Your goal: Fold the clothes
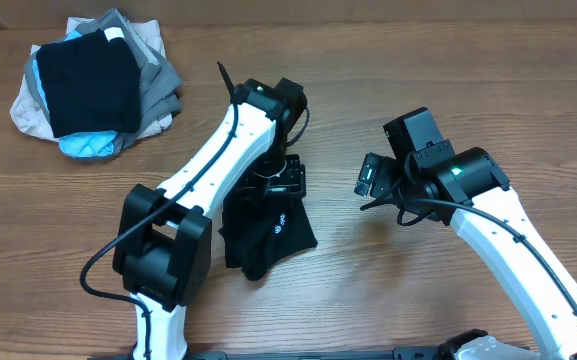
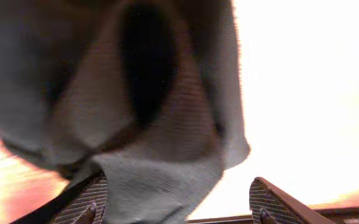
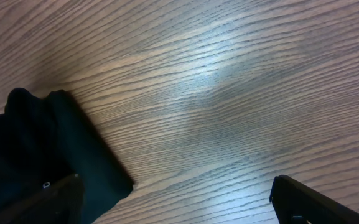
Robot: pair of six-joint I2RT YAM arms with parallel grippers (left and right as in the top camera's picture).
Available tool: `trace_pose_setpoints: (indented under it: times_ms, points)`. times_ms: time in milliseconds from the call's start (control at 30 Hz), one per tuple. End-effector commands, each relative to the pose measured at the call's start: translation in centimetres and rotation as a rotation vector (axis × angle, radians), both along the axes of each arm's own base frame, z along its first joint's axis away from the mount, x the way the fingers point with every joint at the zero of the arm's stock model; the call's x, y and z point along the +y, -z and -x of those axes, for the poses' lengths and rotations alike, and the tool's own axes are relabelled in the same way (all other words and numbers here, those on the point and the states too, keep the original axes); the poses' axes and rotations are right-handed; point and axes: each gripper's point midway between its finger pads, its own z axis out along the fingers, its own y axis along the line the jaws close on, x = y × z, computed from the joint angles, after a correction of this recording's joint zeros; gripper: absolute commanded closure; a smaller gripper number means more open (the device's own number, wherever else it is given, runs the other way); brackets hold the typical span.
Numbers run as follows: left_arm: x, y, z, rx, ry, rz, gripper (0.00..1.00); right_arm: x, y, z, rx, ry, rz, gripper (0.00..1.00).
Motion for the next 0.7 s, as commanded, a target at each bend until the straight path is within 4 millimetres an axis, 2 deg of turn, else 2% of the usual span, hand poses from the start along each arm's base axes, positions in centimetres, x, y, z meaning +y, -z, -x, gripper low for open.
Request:
trace_pose_setpoints:
  times_ms: [0,233,400,500,600,667]
  points:
    - [-2.4,0.0,0.9,0.036,0.027,0.1,0.24,-0.1,-0.2,-0.4,-0.011,0.0,0.008,0.0]
    - [-6.8,-1.9,1.1,0.036,0.13,0.35,0.29,-0.1,-0.2,-0.4,-0.013,0.0,0.007,0.0]
    - [-6.6,-4.4,-0.2,-0.042,0.15,0.351,0.29,-0.1,-0.2,-0.4,-0.013,0.001,0.006,0.0]
    - [-4.7,-6.7,-1.7,-0.115,0.105,0.299,0.28,-0.1,-0.2,-0.4,-0.012,0.018,0.001,0.0]
    - [-0.9,-8.7,-3.0,-0.182,0.029,0.19,0.27,-0.1,-0.2,-0.5,-0.013,0.019,0.001,0.0]
    - [2.1,-9.8,-2.9,-0.191,-0.021,0.125,0.25,-0.1,-0.2,-0.5,-0.013,0.019,0.001,0.0]
